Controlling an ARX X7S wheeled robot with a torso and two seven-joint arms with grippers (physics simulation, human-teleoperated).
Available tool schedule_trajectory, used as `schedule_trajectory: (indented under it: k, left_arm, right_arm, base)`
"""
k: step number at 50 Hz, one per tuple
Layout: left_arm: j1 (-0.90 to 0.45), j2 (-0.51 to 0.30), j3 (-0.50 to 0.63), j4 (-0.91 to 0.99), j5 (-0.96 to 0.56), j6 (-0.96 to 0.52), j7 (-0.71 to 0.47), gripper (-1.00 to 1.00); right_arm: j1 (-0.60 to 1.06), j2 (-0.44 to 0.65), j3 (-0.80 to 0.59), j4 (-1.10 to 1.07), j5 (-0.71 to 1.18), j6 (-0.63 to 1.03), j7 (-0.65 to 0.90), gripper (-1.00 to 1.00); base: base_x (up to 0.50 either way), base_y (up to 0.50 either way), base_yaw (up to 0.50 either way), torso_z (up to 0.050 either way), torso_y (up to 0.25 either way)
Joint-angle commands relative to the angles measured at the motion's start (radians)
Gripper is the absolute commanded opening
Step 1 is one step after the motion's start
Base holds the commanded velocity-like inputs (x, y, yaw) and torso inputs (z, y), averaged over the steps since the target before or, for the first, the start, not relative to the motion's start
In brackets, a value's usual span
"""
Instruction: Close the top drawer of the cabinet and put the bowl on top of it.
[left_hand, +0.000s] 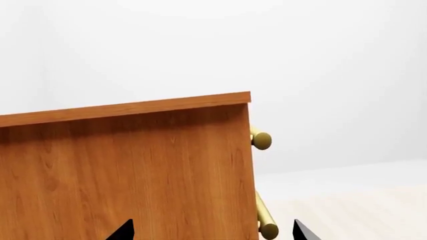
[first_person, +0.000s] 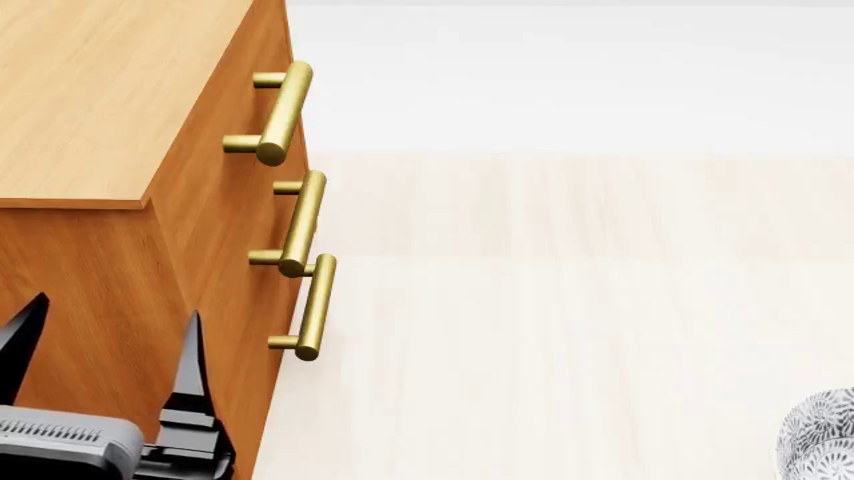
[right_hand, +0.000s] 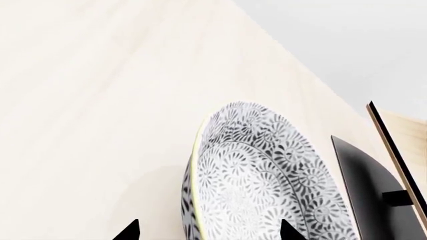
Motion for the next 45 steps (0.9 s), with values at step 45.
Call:
schedule_trajectory:
  k: [45]
  left_arm:
    - [-0.007,-0.007,0.013,-0.015,-0.007,0.01,-0.011,1.0]
  right_arm:
    - [-0.008,-0.026,0.004,0.04,-0.016,-0.019,-0.008,1.0]
  base:
    - [0.0,0.0,0.0,0.0,0.0]
